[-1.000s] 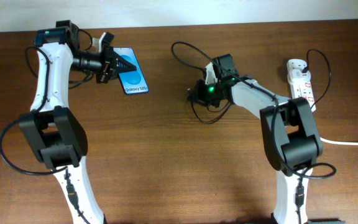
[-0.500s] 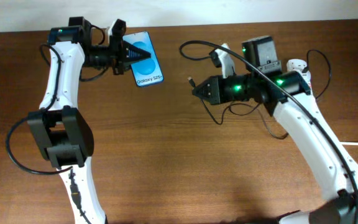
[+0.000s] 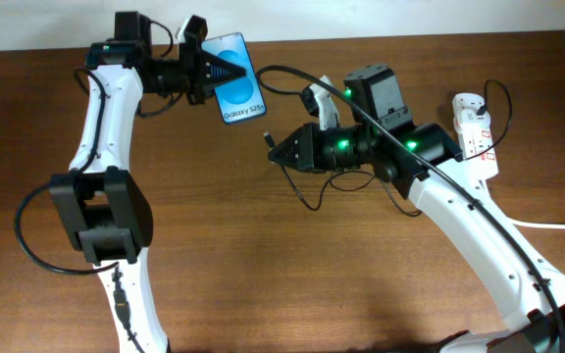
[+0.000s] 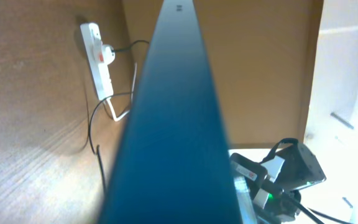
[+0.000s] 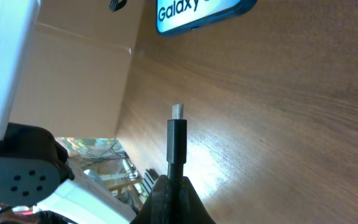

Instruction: Plug charger to phone and switch on socket

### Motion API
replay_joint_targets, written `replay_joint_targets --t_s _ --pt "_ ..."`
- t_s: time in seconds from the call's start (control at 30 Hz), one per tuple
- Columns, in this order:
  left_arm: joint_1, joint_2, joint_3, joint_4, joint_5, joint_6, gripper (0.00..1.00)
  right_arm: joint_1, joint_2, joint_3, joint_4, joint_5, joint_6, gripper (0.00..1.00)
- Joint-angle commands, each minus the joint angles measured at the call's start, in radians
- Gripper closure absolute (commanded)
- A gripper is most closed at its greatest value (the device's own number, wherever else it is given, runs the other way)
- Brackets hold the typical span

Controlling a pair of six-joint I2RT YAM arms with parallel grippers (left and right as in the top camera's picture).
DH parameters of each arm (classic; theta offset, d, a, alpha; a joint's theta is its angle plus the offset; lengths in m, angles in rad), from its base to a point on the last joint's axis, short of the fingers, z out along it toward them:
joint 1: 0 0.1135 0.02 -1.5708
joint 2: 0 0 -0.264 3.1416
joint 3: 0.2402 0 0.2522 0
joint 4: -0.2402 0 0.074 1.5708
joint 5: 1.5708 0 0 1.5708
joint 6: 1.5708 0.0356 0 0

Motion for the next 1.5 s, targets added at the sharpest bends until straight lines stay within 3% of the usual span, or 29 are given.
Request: replay_joint_targets --t_s 0.0,0.23,0.53,0.77,1.07,1.47 --pt "-0.034 -0.036 0.011 0.14 0.05 -0.246 1.0 0.002 -0.011 0.005 0.005 0.009 0.027 0.96" --pt "-0.106 -0.036 0.011 0.438 0.027 -0.58 1.0 -0.007 -0.01 0.005 0.033 0.013 0.027 0.96" --pt "-0.125 -0.036 0.011 0.449 0.022 -0.605 1.0 -0.076 -0.01 0.005 0.036 0.02 0.029 0.96" --pt "-0.127 -0.036 0.011 0.457 -0.074 -0.626 1.0 -0.118 -0.01 -0.001 0.07 0.008 0.035 0.96" --pt "-0.146 -0.036 0.011 0.768 -0.078 -0.858 1.0 -0.136 -0.007 -0.008 0.126 -0.026 0.117 0.96" --pt "-0.17 -0.036 0.011 0.774 -0.078 -0.875 1.0 -0.138 0.01 -0.028 0.199 -0.026 0.156 0.96"
